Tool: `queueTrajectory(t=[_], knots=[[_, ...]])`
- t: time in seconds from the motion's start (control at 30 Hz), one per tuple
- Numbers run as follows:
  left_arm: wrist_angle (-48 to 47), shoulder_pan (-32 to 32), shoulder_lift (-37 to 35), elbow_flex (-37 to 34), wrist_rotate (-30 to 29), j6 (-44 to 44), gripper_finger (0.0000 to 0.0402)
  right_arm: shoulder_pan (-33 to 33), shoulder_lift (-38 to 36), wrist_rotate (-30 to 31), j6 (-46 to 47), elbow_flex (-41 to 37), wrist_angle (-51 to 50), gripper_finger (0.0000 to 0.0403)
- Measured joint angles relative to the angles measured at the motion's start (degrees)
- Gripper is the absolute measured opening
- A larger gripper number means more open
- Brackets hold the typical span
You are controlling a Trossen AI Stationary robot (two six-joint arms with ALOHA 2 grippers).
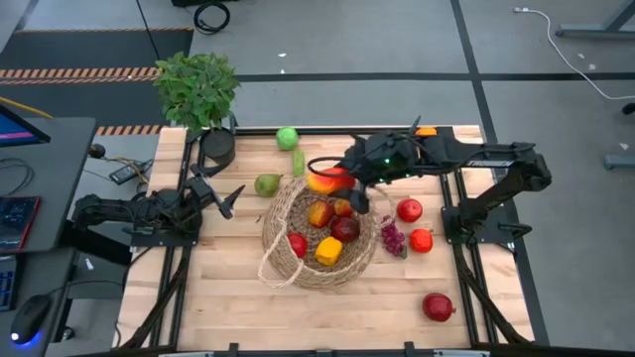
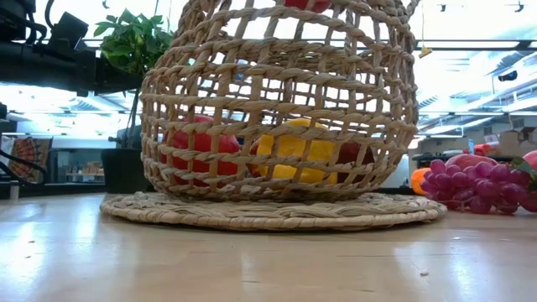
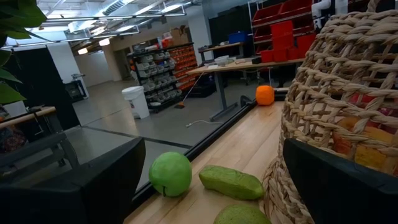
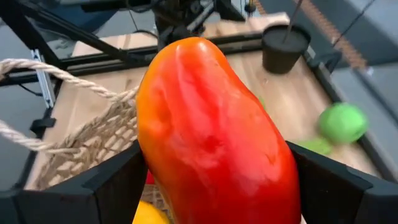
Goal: Build produce basket
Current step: Put the mango into the woven basket
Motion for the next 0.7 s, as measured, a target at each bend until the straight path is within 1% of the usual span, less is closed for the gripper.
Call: queueTrajectory(t=[0.1, 0.27, 0.4, 0.5, 0.57, 0.7], knots=[[-0.1, 0.0, 0.0, 0.0, 0.0, 0.0, 0.0388, 0.0, 3.2, -1.3, 2.1, 4.1, -1.7, 0.0353], [-0.1, 0.0, 0.1, 0.0, 0.0, 0.0, 0.0388, 1.5, 11.3, -2.0, -0.8, 14.9, -12.5, 0.0353], [-0.2, 0.0, 0.1, 0.0, 0.0, 0.0, 0.0388, 2.4, 16.4, -4.4, -1.1, 21.0, -19.4, 0.0353], [-0.2, 0.0, 0.1, 0.0, 0.0, 0.0, 0.0388, 3.2, 18.6, -6.0, 1.1, 23.8, -23.2, 0.0353], [-0.2, 0.0, 0.2, 0.0, 0.0, 0.0, 0.0388, 3.7, 19.8, -6.1, 3.6, 24.8, -25.2, 0.0353], [-0.2, 0.0, 0.2, 0.0, 0.0, 0.0, 0.0388, 5.0, 22.0, -5.6, 8.2, 25.0, -25.1, 0.0353]])
